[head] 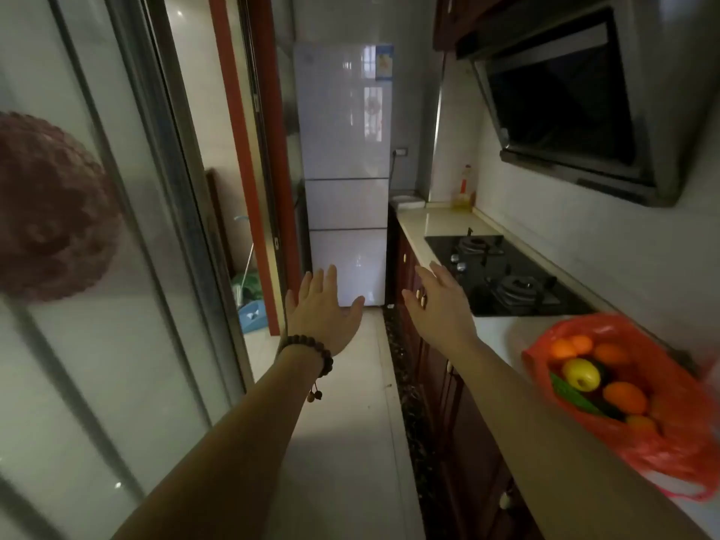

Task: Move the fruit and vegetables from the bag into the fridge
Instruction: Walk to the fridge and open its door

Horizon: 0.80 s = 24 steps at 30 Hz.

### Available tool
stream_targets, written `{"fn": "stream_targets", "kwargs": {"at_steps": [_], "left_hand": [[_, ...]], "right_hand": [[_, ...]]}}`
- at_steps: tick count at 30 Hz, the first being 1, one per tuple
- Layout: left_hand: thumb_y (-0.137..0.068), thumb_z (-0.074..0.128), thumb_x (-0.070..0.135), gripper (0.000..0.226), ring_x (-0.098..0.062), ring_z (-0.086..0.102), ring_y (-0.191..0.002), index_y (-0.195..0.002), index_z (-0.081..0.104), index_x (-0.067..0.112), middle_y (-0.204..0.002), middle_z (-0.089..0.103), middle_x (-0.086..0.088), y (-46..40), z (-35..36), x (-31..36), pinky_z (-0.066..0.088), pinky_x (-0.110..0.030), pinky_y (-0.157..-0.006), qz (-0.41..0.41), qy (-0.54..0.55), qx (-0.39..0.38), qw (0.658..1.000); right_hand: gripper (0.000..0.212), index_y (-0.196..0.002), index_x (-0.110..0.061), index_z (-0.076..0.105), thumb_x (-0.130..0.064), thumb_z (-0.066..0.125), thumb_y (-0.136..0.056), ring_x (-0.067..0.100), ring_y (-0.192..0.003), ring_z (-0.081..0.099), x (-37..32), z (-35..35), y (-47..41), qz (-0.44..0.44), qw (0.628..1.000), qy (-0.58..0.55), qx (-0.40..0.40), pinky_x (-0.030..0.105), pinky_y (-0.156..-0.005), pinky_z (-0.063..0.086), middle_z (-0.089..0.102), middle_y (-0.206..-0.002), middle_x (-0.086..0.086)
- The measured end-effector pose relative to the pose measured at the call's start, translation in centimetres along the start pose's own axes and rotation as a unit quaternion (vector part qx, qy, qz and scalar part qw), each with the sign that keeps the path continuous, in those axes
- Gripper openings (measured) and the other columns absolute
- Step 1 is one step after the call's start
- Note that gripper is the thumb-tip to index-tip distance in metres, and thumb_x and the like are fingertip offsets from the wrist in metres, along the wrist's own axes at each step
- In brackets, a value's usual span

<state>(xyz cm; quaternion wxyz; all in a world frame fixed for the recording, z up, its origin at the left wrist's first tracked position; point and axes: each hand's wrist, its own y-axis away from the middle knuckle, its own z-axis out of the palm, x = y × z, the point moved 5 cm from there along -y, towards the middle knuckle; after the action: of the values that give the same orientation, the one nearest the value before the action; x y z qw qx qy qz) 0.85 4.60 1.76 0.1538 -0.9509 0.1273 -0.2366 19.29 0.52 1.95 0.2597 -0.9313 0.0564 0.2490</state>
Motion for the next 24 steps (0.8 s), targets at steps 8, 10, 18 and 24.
{"fn": "stream_targets", "kwargs": {"at_steps": [8, 10, 18, 24], "left_hand": [[-0.092, 0.037, 0.053, 0.071, -0.022, 0.004, -0.145, -0.149, 0.008, 0.021, -0.158, 0.011, -0.002, -0.4, 3.6, -0.5, 0.004, -0.047, -0.116, -0.027, -0.02, -0.011, 0.999], [-0.093, 0.036, 0.054, 0.071, -0.022, 0.004, -0.145, -0.149, 0.007, 0.022, -0.158, 0.011, -0.001, -0.6, 4.2, -0.6, 0.003, -0.047, -0.116, -0.036, -0.027, -0.014, 0.999], [-0.092, 0.036, 0.055, 0.071, -0.022, 0.006, -0.145, -0.149, 0.008, 0.022, -0.157, 0.012, -0.002, -3.6, 6.1, -2.1, 0.003, -0.047, -0.116, -0.05, -0.035, -0.016, 0.998], [-0.092, 0.037, 0.054, 0.071, -0.023, 0.006, -0.145, -0.149, 0.009, 0.022, -0.157, 0.013, -0.002, -8.8, 7.5, -4.4, 0.004, -0.047, -0.117, -0.057, -0.034, -0.016, 0.998]], "right_hand": [[0.054, -0.141, -0.016, 0.038, -0.039, 0.047, -0.094, 0.026, -0.136, 0.032, 4.0, 3.4, -0.6, -0.013, 0.999, 0.019, -0.032, 0.045, -0.111, 0.031, 0.034, -0.149, 0.011], [0.054, -0.142, -0.015, 0.037, -0.039, 0.047, -0.094, 0.026, -0.138, 0.029, 4.6, 4.2, -1.0, -0.016, 0.999, 0.024, -0.045, 0.045, -0.112, 0.029, 0.032, -0.15, 0.011], [0.054, -0.144, -0.017, 0.032, -0.039, 0.044, -0.096, 0.024, -0.142, 0.021, 4.8, 7.0, -4.0, -0.016, 0.998, 0.016, -0.064, 0.04, -0.116, 0.021, 0.025, -0.154, 0.009], [0.054, -0.144, -0.018, 0.032, -0.039, 0.045, -0.096, 0.023, -0.142, 0.02, 4.5, 10.2, -8.9, -0.015, 0.998, 0.014, -0.067, 0.039, -0.116, 0.021, 0.025, -0.154, 0.008]]}}
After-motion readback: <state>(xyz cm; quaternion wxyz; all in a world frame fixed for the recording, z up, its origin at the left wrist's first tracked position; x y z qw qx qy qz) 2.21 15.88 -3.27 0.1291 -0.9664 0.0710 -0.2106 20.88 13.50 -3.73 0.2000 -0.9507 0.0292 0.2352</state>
